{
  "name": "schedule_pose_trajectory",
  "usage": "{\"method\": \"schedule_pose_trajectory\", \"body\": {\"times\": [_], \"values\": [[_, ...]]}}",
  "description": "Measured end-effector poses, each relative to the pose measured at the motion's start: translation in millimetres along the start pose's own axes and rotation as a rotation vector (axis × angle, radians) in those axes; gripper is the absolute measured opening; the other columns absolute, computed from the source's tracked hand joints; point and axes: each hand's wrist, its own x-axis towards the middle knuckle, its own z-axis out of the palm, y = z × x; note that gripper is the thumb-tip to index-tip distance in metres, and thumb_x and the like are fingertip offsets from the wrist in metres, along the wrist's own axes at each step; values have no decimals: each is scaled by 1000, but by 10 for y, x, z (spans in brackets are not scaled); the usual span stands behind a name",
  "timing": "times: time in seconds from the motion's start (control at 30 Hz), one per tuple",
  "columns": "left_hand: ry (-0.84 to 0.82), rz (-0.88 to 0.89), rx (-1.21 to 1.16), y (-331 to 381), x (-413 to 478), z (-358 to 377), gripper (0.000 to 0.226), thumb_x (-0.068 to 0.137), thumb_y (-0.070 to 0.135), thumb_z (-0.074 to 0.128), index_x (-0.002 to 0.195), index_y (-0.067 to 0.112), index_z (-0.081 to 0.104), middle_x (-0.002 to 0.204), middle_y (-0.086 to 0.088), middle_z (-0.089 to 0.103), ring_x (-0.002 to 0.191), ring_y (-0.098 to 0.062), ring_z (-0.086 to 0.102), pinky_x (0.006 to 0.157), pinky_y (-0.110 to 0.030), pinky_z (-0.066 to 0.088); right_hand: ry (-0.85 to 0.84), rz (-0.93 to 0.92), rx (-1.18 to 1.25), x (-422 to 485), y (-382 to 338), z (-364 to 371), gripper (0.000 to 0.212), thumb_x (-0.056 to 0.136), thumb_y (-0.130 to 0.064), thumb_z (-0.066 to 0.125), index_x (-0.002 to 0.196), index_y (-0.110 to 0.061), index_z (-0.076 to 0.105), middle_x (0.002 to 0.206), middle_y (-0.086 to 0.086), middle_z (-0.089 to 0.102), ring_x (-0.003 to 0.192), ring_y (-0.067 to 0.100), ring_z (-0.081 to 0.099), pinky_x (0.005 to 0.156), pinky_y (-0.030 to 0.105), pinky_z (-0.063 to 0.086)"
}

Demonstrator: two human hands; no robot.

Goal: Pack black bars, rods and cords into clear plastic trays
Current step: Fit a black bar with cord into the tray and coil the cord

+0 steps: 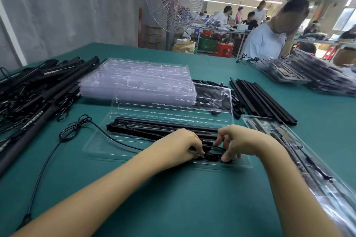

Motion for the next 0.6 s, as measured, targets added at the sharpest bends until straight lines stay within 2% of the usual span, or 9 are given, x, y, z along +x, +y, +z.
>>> {"method": "schedule_pose_trajectory", "body": {"times": [0.1, 0.27, 0.33, 0.43, 0.53, 0.6], "values": [[-4, -16, 18, 15, 3, 15, 20, 86, 12, 62, 101, 19, 74, 115, 0, 64, 107, -12, 56, 89, -16, 36, 34, 2, -26, -11, -1, 71, 39, 68, -4, 81, 83, -26, 51, 87, 1, 55, 58, 18, 56, 51, 24, 49], [-67, -40, 87, 26, 70, -41, 19, 84, 18, 66, 101, 21, 73, 111, 2, 64, 105, -14, 56, 92, -31, 44, 152, -34, -63, -83, 56, 152, 39, 68, -13, 82, 88, -26, 53, 89, -5, 57, 62, 3, 51, 47, 12, 36], [-85, -23, 120, 47, 77, -58, 18, 83, 24, 69, 100, 20, 72, 109, 1, 64, 103, -16, 57, 89, -34, 45, 184, -15, -43, -110, 70, 175, 36, 66, -15, 84, 84, -22, 53, 84, -4, 58, 63, 5, 51, 48, 16, 39], [-76, 7, 242, 103, 103, -38, 15, 82, 26, 68, 96, 19, 68, 108, 2, 62, 101, -19, 56, 80, -35, 46, 210, 0, 17, -139, 98, 206, 25, 65, -14, 84, 73, -17, 60, 67, -4, 59, 58, 12, 54, 55, 29, 49], [-46, 25, 317, 119, 127, 11, 12, 81, 23, 67, 92, 20, 65, 110, 5, 61, 100, -20, 56, 70, -29, 41, 169, -40, 151, -199, 200, 145, 6, 76, -10, 76, 74, -9, 70, 63, 1, 66, 57, 12, 60, 57, 20, 50], [-15, 28, 298, 84, 103, 46, 8, 82, 23, 65, 89, 21, 67, 112, 9, 62, 100, -18, 56, 70, -27, 40, 160, -50, 215, -239, 241, 101, 7, 82, -5, 68, 78, -7, 73, 64, 3, 68, 56, 7, 61, 55, 13, 47]]}}
